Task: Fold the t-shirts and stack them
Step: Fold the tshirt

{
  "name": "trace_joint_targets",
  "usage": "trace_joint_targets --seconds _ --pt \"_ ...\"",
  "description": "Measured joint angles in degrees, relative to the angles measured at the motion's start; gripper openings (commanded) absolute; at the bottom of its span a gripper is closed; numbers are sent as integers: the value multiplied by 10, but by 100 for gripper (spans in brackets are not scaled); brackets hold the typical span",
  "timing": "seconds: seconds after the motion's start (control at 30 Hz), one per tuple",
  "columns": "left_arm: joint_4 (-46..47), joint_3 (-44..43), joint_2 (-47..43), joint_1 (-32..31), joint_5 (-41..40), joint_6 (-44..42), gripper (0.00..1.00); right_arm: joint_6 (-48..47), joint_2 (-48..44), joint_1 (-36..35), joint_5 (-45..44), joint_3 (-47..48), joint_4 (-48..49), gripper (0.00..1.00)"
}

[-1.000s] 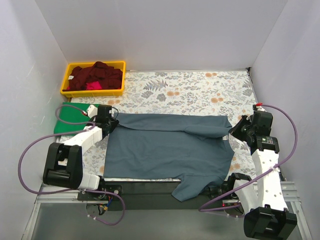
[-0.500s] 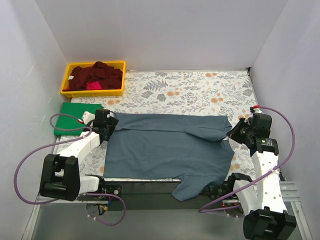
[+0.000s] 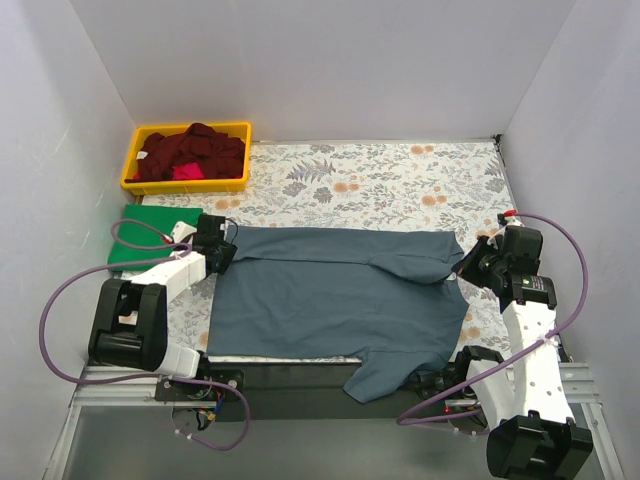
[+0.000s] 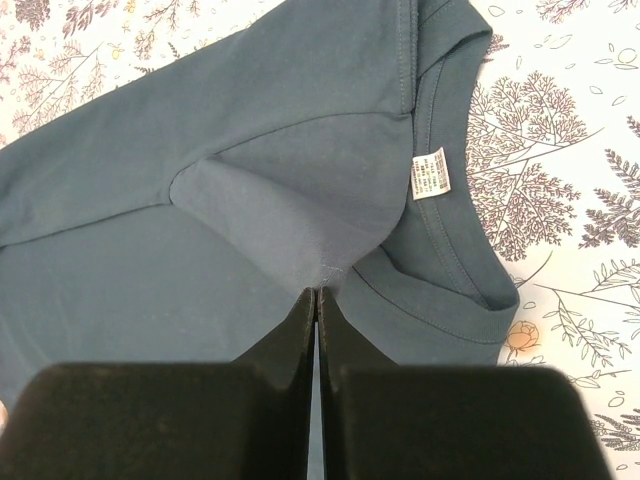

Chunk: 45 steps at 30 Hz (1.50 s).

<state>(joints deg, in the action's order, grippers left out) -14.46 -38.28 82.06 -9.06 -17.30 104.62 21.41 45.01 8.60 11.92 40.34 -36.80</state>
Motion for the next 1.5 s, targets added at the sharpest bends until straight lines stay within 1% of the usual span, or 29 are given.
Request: trace_joint_targets --seconds 0.03,0.1,0.13,0.23,0.57,0.7,0.8,0.93,1.13,1.37,1.5 --pt "2 -2 4 0 0 0 20 -2 2 0 0 0 1 2" --pt "3 -5 10 0 0 -3 12 -4 3 0 0 0 3 1" --pt "3 -5 11 0 0 -6 6 -4 4 0 0 0 4 1" --pt "-1 -10 11 1 -4 -16 0 -5 3 0 -2 0 5 1" --pt "-5 -54 11 1 -39 -80 0 -6 3 0 -15 0 5 1" --pt "-7 -54 18 1 -41 -89 2 -6 3 0 -16 0 4 1" --pt "-9 -54 39 1 -41 -89 3 -6 3 0 -19 1 2 1" --pt "-17 -52 56 1 -35 -87 6 -6 2 0 -24 1 1 1" --pt "-18 -54 51 1 -35 -100 9 -7 1 0 -26 1 0 1" --pt "-14 -81 26 1 -40 -141 10 -7 1 0 -26 1 0 1" --pt "-10 -81 23 1 -41 -149 11 -7 0 0 -26 1 -2 1"
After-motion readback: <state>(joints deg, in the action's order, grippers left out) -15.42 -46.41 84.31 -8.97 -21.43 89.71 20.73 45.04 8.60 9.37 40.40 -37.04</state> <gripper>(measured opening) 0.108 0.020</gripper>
